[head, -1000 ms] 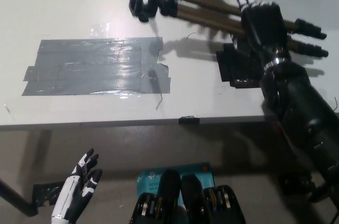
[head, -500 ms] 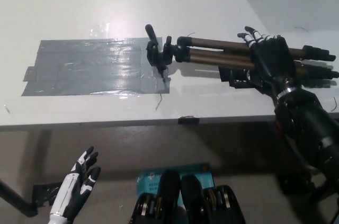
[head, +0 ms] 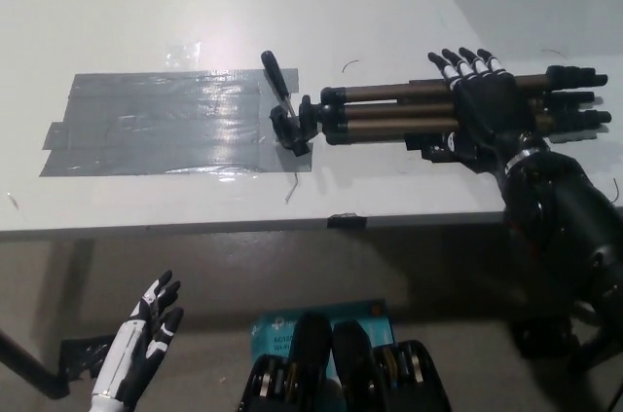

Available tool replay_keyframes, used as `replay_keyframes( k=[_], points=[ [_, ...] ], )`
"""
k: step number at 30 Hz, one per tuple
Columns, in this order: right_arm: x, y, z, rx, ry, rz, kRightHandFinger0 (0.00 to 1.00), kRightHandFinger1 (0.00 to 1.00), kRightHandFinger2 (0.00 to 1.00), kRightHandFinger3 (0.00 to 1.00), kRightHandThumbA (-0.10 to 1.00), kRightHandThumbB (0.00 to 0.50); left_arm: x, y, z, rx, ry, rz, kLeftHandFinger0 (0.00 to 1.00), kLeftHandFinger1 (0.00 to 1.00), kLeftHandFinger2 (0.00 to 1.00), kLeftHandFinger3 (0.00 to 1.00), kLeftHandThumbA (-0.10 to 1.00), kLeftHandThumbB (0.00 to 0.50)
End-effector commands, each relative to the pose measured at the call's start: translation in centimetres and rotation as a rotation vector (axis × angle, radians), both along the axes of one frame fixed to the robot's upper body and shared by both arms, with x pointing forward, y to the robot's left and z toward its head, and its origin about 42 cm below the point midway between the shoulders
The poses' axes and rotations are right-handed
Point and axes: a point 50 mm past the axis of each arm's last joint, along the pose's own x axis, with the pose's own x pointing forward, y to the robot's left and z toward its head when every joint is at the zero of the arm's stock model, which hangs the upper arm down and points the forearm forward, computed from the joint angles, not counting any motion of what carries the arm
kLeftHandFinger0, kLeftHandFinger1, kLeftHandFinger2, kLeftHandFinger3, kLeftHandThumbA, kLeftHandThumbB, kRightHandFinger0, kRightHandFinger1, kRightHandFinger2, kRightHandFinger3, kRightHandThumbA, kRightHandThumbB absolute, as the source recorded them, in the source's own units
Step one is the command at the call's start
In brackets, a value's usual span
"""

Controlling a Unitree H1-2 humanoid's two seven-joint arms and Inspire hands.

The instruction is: A person hands a tripod to the robot which it grabs with its right hand and places in the middle of the table in front of it

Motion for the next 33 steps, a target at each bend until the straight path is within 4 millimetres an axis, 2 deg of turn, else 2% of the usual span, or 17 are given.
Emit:
replay_keyframes(
  k=[1, 2, 3, 4, 5, 6, 7, 9, 10, 12, 14, 15, 21, 25, 30, 33],
  points=[
    [-3.1, -1.2, 20.6, 0.478, 0.722, 0.524, 1.00, 1.00, 1.00, 1.00, 0.65, 0.500, 1.7, -0.3, 2.0, 0.018, -0.057, -0.049, 0.98, 1.00, 1.00, 1.00, 0.86, 0.309],
    [-3.9, -1.2, 22.1, 0.533, 0.745, 0.603, 1.00, 1.00, 1.00, 1.00, 0.72, 0.500, 1.7, -0.2, 2.1, 0.018, -0.059, -0.049, 0.98, 1.00, 1.00, 1.00, 0.86, 0.309],
    [-4.3, -1.2, 22.8, 0.546, 0.743, 0.632, 1.00, 1.00, 1.00, 1.00, 0.73, 0.500, 1.8, -0.2, 2.2, 0.019, -0.061, -0.049, 0.98, 1.00, 1.00, 1.00, 0.86, 0.309],
    [-4.4, -1.2, 22.9, 0.548, 0.742, 0.637, 1.00, 1.00, 1.00, 1.00, 0.86, 0.500, 1.8, -0.1, 2.2, 0.019, -0.062, -0.049, 0.98, 1.00, 1.00, 1.00, 0.86, 0.310],
    [-4.9, -1.4, 23.8, 0.584, 0.738, 0.686, 1.00, 1.00, 1.00, 1.00, 0.94, 0.500, 1.9, -0.1, 2.3, 0.021, -0.064, -0.049, 0.98, 1.00, 1.00, 1.00, 0.86, 0.309],
    [-5.5, -1.7, 25.5, 0.678, 0.725, 0.765, 1.00, 1.00, 1.00, 1.00, 0.84, 0.500, 2.0, -0.1, 2.4, 0.020, -0.070, -0.050, 0.98, 1.00, 1.00, 1.00, 0.86, 0.311],
    [-5.9, -2.1, 27.2, 0.815, 0.720, 0.855, 1.00, 1.00, 1.00, 1.00, 0.80, 0.500, 2.1, -0.2, 2.4, 0.027, -0.074, -0.053, 0.97, 1.00, 1.00, 1.00, 0.87, 0.314],
    [-6.4, -3.0, 29.4, 0.898, 0.680, 0.936, 1.00, 1.00, 1.00, 1.00, 0.97, 0.500, 2.3, -0.2, 2.6, 0.030, -0.078, -0.054, 0.97, 1.00, 1.00, 1.00, 0.87, 0.313],
    [-6.6, -3.3, 30.2, 0.905, 0.661, 0.961, 1.00, 1.00, 1.00, 1.00, 1.00, 0.500, 2.4, -0.2, 2.7, 0.030, -0.079, -0.054, 0.97, 1.00, 1.00, 1.00, 0.87, 0.312],
    [-6.8, -4.3, 32.3, 0.934, 0.642, 1.020, 1.00, 1.00, 1.00, 1.00, 1.00, 0.500, 2.7, -0.2, 2.9, 0.031, -0.083, -0.055, 0.97, 1.00, 1.00, 1.00, 0.87, 0.310],
    [-6.8, -4.3, 32.3, 0.934, 0.642, 1.020, 1.00, 1.00, 1.00, 1.00, 1.00, 0.500, 2.7, -0.2, 2.9, 0.031, -0.083, -0.055, 0.97, 1.00, 1.00, 1.00, 0.86, 0.310],
    [-7.5, -5.7, 34.3, 0.993, 0.584, 1.071, 1.00, 1.00, 1.00, 1.00, 1.00, 0.500, 2.8, -0.1, 3.0, 0.036, -0.087, -0.058, 0.97, 1.00, 1.00, 1.00, 0.87, 0.306],
    [-9.8, -8.4, 37.1, 1.113, 0.396, 1.137, 1.00, 1.00, 1.00, 1.00, 1.00, 0.500, 3.0, -0.1, 3.2, 0.033, -0.092, -0.063, 0.96, 1.00, 1.00, 1.00, 0.86, 0.293],
    [-10.8, -9.1, 37.9, 1.183, 0.326, 1.163, 1.00, 1.00, 1.00, 1.00, 1.00, 0.500, 3.0, -0.1, 3.2, 0.037, -0.092, -0.062, 0.96, 1.00, 1.00, 1.00, 0.86, 0.292],
    [-14.2, -10.9, 38.9, 1.210, 0.179, 1.209, 1.00, 1.00, 1.00, 1.00, 1.00, 0.500, 3.2, -0.2, 3.2, 0.037, -0.091, -0.065, 0.97, 1.00, 1.00, 1.00, 0.87, 0.292],
    [-17.8, -11.7, 38.0, 1.170, 0.021, 1.201, 1.00, 1.00, 1.00, 1.00, 1.00, 0.500, 3.5, -0.1, 3.5, 0.042, -0.098, -0.067, 0.97, 1.00, 1.00, 1.00, 0.86, 0.293]
  ],
)
